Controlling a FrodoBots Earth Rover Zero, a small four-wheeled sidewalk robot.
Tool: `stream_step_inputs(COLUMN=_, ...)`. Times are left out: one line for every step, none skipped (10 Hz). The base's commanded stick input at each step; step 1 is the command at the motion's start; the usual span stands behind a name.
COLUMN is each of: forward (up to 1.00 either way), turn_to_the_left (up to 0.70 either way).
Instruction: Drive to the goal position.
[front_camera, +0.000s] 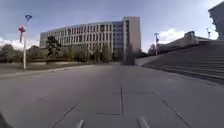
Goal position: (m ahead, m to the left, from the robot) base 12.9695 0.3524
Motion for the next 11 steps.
stream_step_inputs(forward=0.70, turn_to_the_left=0.00)
stream_step_inputs(forward=0.70, turn_to_the_left=0.00)
stream_step_inputs(forward=0.70, turn_to_the_left=0.00)
stream_step_inputs(forward=0.70, turn_to_the_left=0.00)
stream_step_inputs(forward=0.70, turn_to_the_left=0.00)
stream_step_inputs(forward=0.70, turn_to_the_left=0.00)
stream_step_inputs(forward=0.70, turn_to_the_left=0.00)
stream_step_inputs(forward=0.70, turn_to_the_left=0.00)
stream_step_inputs(forward=0.70, turn_to_the_left=0.00)
stream_step_inputs(forward=0.70, turn_to_the_left=0.00)
stream_step_inputs(forward=0.70, turn_to_the_left=0.00)
